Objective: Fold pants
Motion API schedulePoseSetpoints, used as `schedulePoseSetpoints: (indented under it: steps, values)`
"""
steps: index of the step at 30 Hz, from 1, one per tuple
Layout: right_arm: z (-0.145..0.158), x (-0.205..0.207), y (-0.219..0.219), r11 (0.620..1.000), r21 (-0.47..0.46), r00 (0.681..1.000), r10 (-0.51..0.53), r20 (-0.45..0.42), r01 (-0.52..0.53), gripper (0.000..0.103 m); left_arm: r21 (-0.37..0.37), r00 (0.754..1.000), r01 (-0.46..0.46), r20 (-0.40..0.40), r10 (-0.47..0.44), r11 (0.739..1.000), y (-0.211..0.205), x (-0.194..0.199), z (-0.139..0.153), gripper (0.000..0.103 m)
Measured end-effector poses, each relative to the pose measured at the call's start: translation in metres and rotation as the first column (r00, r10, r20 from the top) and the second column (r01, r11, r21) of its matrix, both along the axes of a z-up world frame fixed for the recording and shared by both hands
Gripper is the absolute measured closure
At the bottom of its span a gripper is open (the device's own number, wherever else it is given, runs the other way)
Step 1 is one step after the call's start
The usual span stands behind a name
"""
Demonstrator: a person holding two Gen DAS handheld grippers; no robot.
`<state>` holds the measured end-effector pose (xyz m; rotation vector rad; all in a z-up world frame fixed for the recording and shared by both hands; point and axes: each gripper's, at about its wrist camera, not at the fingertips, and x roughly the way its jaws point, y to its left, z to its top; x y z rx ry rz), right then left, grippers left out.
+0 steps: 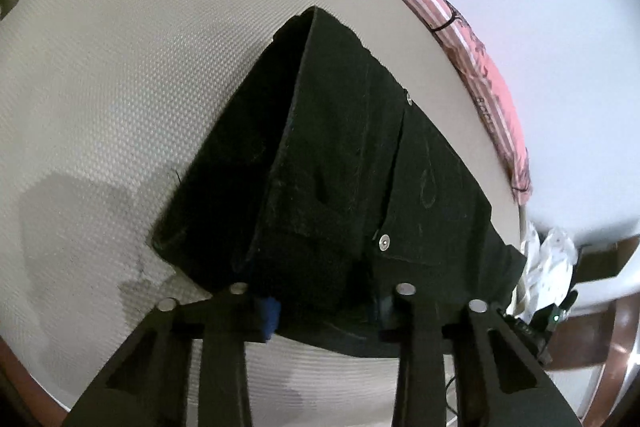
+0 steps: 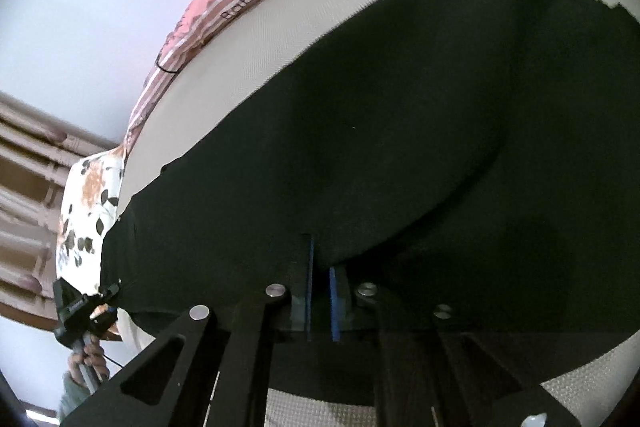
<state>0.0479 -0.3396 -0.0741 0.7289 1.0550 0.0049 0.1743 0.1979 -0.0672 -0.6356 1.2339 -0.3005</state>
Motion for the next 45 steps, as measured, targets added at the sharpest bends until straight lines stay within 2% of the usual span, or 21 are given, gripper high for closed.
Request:
schedulePoseSetpoints:
  steps: [2, 5, 7, 9, 12, 14, 15, 20, 24, 27, 32, 35, 37, 39, 41, 43, 44, 45]
  values:
    - [0.007, -0.003, 0.003, 1.0, -0.022, 1.0, 0.017, -0.001, -0.017, 0.097, 0.047, 0.999, 0.041, 0.024, -0.042, 0.998, -0.004, 0.004, 0.007, 0.073]
    - [0.02, -0.01, 0.013, 0.997, -0.051, 0.999, 0.053, 0.0, -0.053, 0.097, 0.17, 0.986, 0.117, 0.099, -0.135, 0.978, -0.015, 0.01, 0.025, 0.075]
    - [0.026, -0.016, 0.019, 0.994, -0.073, 0.997, 0.078, -0.008, -0.079, 0.098, 0.24, 0.973, 0.148, 0.137, -0.185, 0.959, -0.019, 0.013, 0.034, 0.075]
    - [0.027, -0.022, 0.026, 0.991, -0.074, 0.994, 0.106, -0.027, -0.108, 0.098, 0.324, 0.955, 0.18, 0.169, -0.244, 0.929, -0.023, 0.014, 0.039, 0.075]
    - [0.017, -0.028, 0.032, 0.986, -0.103, 0.99, 0.124, -0.07, -0.131, 0.098, 0.383, 0.942, 0.226, 0.148, -0.301, 0.896, -0.028, 0.011, 0.027, 0.075]
    - [0.008, -0.028, 0.032, 0.989, -0.089, 0.989, 0.111, -0.095, -0.12, 0.098, 0.417, 0.938, 0.253, 0.116, -0.327, 0.873, -0.03, 0.005, 0.016, 0.075]
    - [0.004, -0.029, 0.03, 0.99, -0.078, 0.989, 0.105, -0.108, -0.114, 0.098, 0.427, 0.934, 0.262, 0.112, -0.338, 0.865, -0.03, 0.0, 0.013, 0.075]
    - [-0.003, -0.03, 0.027, 0.991, -0.066, 0.986, 0.109, -0.124, -0.118, 0.098, 0.417, 0.939, 0.25, 0.116, -0.324, 0.874, -0.026, -0.004, 0.003, 0.073]
    - [-0.008, -0.031, 0.025, 0.995, -0.036, 0.987, 0.09, -0.133, -0.096, 0.097, 0.464, 0.94, 0.234, 0.118, -0.321, 0.854, -0.035, -0.006, 0.003, 0.071]
    - [-0.007, -0.032, 0.023, 0.996, -0.012, 0.987, 0.085, -0.137, -0.088, 0.095, 0.454, 0.948, 0.225, 0.102, -0.301, 0.862, -0.033, -0.008, 0.009, 0.067]
    - [0.001, -0.043, 0.006, 0.999, 0.012, 0.99, 0.054, -0.129, -0.053, 0.078, 0.449, 0.956, 0.226, 0.067, -0.286, 0.864, -0.022, -0.025, 0.024, 0.052]
    - [0.007, -0.055, -0.014, 1.0, 0.008, 0.993, 0.008, -0.121, -0.007, 0.073, 0.502, 0.95, 0.239, 0.055, -0.306, 0.831, -0.02, -0.044, 0.036, 0.052]
    - [0.01, -0.064, -0.033, 0.999, -0.017, 0.992, -0.044, -0.121, 0.043, 0.073, 0.562, 0.939, 0.24, 0.073, -0.336, 0.792, -0.028, -0.06, 0.047, 0.052]
    - [0.012, -0.072, -0.052, 0.996, -0.027, 0.99, -0.093, -0.104, 0.09, 0.073, 0.599, 0.926, 0.238, 0.098, -0.365, 0.764, -0.04, -0.071, 0.056, 0.052]
    - [0.014, -0.079, -0.076, 0.986, -0.032, 0.982, -0.165, -0.09, 0.163, 0.073, 0.609, 0.9, 0.254, 0.136, -0.414, 0.752, -0.063, -0.08, 0.066, 0.052]
    - [0.014, -0.083, -0.097, 0.976, -0.016, 0.974, -0.217, -0.073, 0.216, 0.073, 0.599, 0.868, 0.293, 0.16, -0.469, 0.745, -0.089, -0.083, 0.071, 0.052]
    - [0.014, -0.084, -0.109, 0.97, 0.003, 0.969, -0.242, -0.056, 0.242, 0.073, 0.597, 0.844, 0.321, 0.171, -0.508, 0.735, -0.107, -0.084, 0.073, 0.052]
    - [0.015, -0.083, -0.118, 0.965, 0.013, 0.964, -0.26, -0.053, 0.261, 0.073, 0.592, 0.808, 0.356, 0.194, -0.556, 0.723, -0.128, -0.086, 0.075, 0.052]
